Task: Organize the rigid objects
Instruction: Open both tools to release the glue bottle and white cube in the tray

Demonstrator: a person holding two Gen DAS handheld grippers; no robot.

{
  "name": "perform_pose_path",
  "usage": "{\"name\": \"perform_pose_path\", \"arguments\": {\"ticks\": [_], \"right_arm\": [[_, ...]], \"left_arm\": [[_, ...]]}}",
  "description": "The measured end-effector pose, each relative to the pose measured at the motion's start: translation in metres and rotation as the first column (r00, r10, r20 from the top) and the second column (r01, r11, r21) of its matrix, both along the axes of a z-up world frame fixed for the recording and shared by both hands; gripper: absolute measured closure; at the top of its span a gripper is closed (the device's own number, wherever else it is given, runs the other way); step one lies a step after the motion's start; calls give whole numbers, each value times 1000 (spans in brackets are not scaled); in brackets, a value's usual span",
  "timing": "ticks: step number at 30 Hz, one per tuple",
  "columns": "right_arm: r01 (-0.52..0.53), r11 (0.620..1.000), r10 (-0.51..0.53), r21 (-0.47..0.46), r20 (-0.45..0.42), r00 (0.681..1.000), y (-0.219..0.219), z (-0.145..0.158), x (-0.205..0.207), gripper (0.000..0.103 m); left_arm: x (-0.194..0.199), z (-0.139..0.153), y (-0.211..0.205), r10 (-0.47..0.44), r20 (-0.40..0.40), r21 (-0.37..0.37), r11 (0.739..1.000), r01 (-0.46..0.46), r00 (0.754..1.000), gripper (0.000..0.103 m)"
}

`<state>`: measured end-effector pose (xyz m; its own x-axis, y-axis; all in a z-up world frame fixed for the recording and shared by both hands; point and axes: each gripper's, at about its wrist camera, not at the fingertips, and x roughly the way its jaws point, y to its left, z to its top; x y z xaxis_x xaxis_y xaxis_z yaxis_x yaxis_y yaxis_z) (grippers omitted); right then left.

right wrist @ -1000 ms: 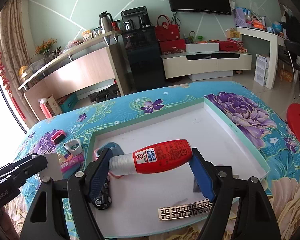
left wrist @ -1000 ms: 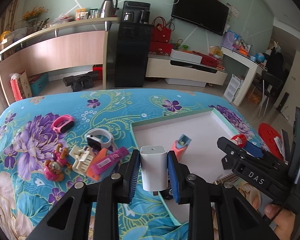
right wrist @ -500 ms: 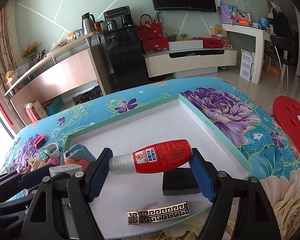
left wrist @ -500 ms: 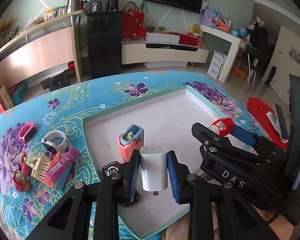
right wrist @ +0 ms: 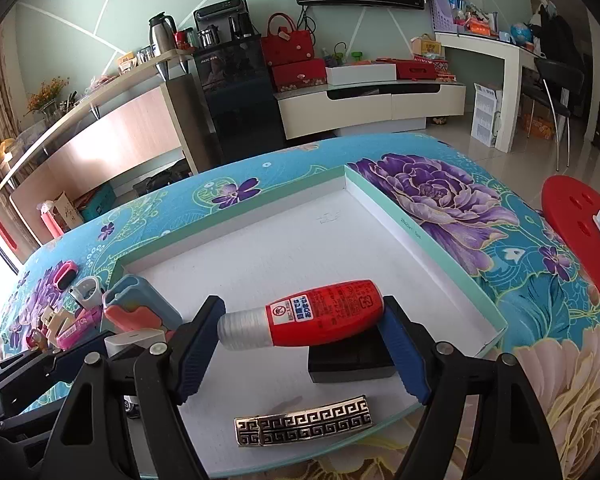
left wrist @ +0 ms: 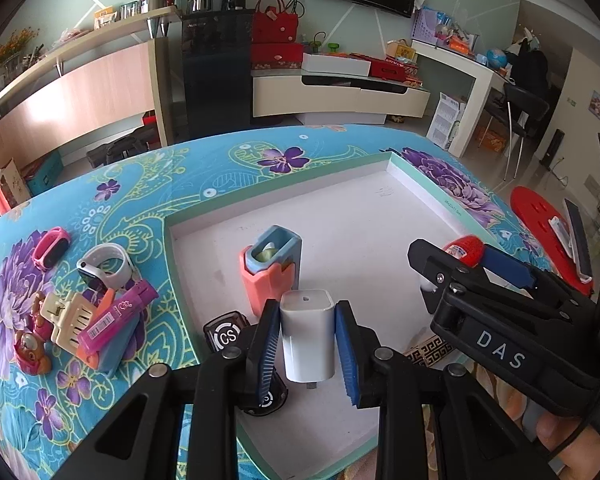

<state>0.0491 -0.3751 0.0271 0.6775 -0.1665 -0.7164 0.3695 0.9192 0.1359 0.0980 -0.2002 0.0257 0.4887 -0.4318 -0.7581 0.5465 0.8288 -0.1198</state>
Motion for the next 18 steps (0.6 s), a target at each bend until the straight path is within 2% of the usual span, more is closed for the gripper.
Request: {"name": "perform_pose_path", "arguments": {"ticks": [5,9,12,14,16,18], "right_arm": [[15,1000,-15,5,-23,1000,-3,-3,0,17],[22,1000,-22,2,-34,999,-4,-3,-1,16],[26,1000,-26,0,-40,999,-4,-2,-2,14],[31,1000,-31,-1,-44,999,-5,-2,-3,14],[39,999,-39,0,-48,998,-6,-2,-3,13],[45,999,-45,0,-56,997,-7,-2,-4,13]], "left_arm": [[1,4,6,14,13,5,1000,-14,1000,72],[2,3,11,23,-4,9,1000,-23,1000,72],[1,5,16,36,-3,11,999,-36,999,61],[0,8,20,48,5,12,999,-48,999,47],[0,10,25,67,10,17,998,-67,998,40],[1,13,31,83,13,23,996,-83,996,37]]}}
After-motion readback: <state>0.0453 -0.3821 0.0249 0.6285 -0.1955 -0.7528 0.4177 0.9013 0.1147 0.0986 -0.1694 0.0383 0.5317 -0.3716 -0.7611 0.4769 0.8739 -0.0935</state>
